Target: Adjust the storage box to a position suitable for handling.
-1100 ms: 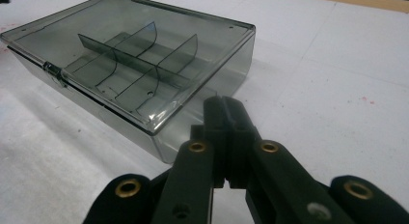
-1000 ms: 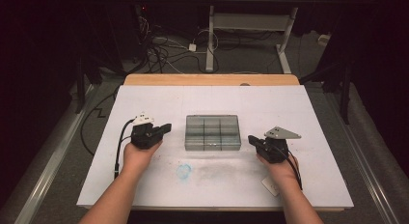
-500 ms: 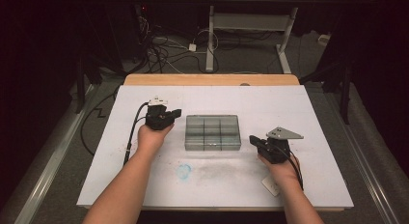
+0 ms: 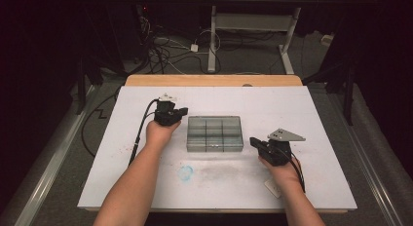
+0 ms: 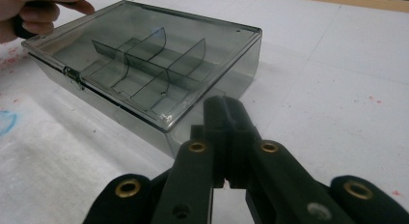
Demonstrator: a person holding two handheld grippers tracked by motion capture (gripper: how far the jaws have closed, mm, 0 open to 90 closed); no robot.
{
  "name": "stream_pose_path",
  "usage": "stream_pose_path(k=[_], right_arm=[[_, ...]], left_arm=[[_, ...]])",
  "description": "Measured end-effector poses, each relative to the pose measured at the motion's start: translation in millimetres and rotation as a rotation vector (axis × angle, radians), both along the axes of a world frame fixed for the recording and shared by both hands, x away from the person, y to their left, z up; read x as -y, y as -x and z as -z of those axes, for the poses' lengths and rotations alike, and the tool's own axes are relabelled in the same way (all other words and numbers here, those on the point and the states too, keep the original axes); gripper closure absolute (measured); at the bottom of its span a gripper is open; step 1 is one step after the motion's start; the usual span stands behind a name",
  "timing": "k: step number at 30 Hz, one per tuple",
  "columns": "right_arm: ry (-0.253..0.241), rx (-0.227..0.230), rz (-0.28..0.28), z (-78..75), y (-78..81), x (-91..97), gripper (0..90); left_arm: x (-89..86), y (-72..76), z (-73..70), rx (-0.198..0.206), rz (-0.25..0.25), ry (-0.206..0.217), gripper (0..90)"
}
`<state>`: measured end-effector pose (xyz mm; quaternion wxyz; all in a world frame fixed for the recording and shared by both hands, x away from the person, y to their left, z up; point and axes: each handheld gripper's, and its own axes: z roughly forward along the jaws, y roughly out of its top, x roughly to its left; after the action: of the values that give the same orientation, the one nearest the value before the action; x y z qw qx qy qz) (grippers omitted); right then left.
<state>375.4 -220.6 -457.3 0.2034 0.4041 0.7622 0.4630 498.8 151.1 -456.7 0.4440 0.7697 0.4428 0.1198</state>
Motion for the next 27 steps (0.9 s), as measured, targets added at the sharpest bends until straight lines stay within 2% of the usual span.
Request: stream_pose_path(k=[16,21,27], right_arm=[[-0.016,0.0,0.014,-0.9,2.1,5.8,90.0],[-0.017,-0.006,0.019,0.2,1.7,7.2,90.0],[-0.015,-0.006,0.021,0.7,1.7,7.8,90.0]], left_arm=[[12.3,-4.6,4.3,-0.015,0.029,0.003,87.9],[13.7,-5.2,3.4,-0.008,0.04,-0.036,87.9],[14.0,-5.3,3.6,-0.01,0.041,-0.046,87.9]])
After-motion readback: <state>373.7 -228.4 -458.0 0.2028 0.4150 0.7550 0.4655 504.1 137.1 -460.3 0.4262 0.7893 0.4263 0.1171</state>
